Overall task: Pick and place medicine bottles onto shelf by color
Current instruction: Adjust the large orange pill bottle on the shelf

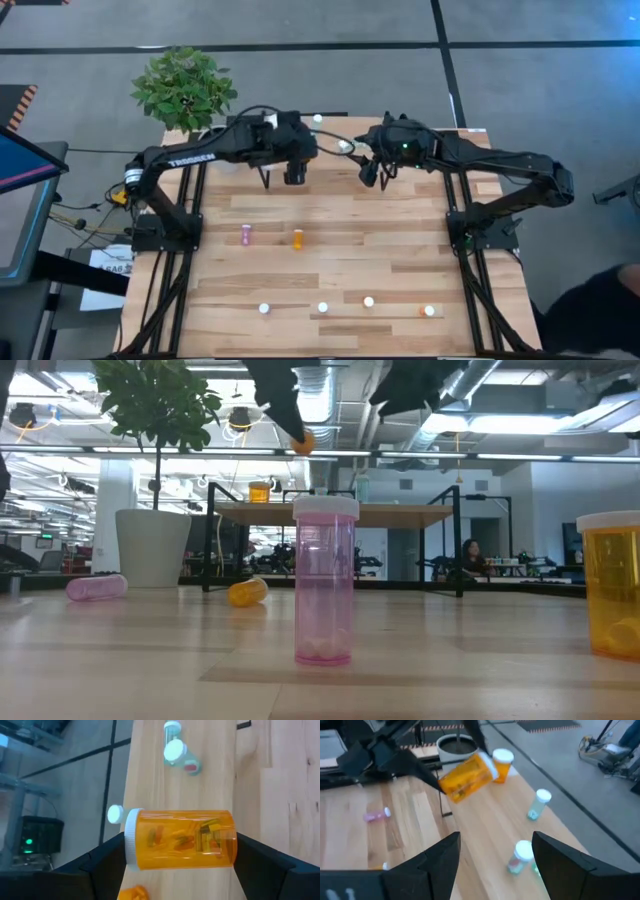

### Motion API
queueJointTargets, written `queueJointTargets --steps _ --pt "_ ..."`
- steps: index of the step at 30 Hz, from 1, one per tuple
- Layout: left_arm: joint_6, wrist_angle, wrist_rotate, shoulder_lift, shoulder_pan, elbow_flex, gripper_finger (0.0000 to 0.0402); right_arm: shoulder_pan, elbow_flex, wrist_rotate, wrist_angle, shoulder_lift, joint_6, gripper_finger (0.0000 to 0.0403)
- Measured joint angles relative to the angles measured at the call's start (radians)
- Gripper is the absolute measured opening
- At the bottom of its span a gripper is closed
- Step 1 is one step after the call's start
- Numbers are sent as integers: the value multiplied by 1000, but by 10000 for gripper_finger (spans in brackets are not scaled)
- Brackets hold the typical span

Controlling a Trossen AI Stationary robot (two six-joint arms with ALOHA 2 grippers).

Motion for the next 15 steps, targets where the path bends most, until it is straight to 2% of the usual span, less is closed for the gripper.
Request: queueJointTargets --steps 4,7,10,15 --pt "-5 54 -79 -71 -45 -99 291 -2 -53 -46 54 -33 -2 270" --pt "-30 107 -172 -143 -77 -192 291 -13 -127 -138 144 -70 19 270" --pt "-21 253 -239 -233 -126 -315 291 -36 -212 -292 292 -111 58 270" --pt "91 635 -244 -353 -225 -550 291 -66 -342 -492 590 -137 139 270"
